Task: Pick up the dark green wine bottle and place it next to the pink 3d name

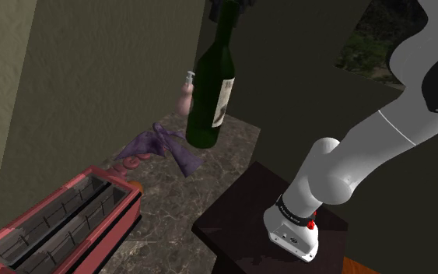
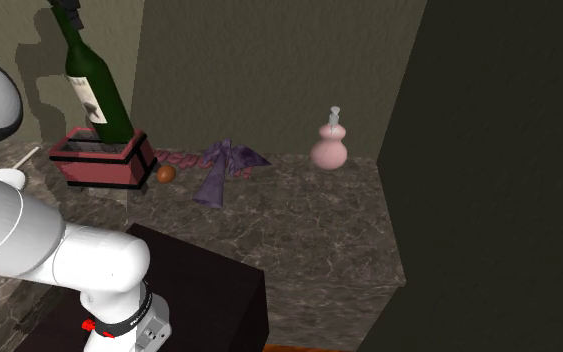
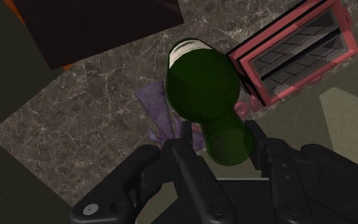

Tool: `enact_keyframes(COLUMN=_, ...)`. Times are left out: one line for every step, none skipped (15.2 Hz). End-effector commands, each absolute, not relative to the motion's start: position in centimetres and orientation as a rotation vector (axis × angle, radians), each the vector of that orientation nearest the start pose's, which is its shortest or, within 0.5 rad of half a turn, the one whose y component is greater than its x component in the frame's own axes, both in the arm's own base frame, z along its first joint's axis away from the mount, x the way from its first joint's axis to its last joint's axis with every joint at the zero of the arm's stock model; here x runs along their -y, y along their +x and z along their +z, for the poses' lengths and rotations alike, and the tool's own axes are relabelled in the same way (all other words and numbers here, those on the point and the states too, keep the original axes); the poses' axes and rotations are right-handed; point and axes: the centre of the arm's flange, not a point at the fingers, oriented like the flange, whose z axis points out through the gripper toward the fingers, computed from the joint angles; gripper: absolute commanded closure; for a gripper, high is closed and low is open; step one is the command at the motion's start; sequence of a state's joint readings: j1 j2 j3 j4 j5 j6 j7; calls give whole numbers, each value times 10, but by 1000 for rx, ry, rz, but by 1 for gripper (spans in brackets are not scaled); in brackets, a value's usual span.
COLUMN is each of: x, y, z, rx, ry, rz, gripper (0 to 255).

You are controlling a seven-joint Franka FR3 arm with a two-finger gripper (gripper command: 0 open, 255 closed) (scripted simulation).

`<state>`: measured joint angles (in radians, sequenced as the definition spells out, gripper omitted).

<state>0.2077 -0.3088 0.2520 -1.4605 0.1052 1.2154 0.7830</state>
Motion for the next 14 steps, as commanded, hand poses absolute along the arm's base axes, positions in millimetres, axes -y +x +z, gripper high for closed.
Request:
enact_keyframes(x=-216, y=337, z=774, rx=-453, ry=-3059, rz=-48, gripper=255)
enact_keyframes(x=-216, y=337, z=769, rx=-453, ry=-3059, rz=-48, gripper=255)
enact_keyframes(x=-216, y=337, z=763, rx=-453, ry=-3059, rz=-48, gripper=255)
enact_keyframes(x=-216, y=337, z=758, rx=-453, ry=-3059, rz=-48, gripper=255)
enact_keyframes(x=-216, y=337, z=753, rx=-453, ry=-3059, rz=-48, gripper=255)
enact_keyframes(x=-216, y=337, z=748, rx=-453, ry=-3059, rz=-48, gripper=255)
enact_keyframes(x=-216, y=337, z=742, rx=-453, ry=-3059, rz=-48, gripper=255)
enact_keyframes(x=-216, y=337, z=737, rx=-453, ry=-3059, rz=-48, gripper=255)
enact_keyframes(x=-216, y=337, z=732, rx=-453, ry=-3059, rz=-48, gripper=255)
enact_keyframes(x=-216, y=337, z=726, rx=-453, ry=-3059, rz=-48, gripper=255)
enact_keyframes(x=-216, y=337, z=721, rx=-453, ry=-3059, rz=-48, gripper=255)
enact_keyframes(x=-216, y=337, z=716, rx=-453, ry=-3059, rz=-48, gripper=255)
enact_keyframes(x=-216, y=337, z=711, rx=-453, ry=-3059, rz=-48, gripper=255)
enact_keyframes(x=-216, y=337, z=705, rx=-453, ry=-3059, rz=-48, gripper=255)
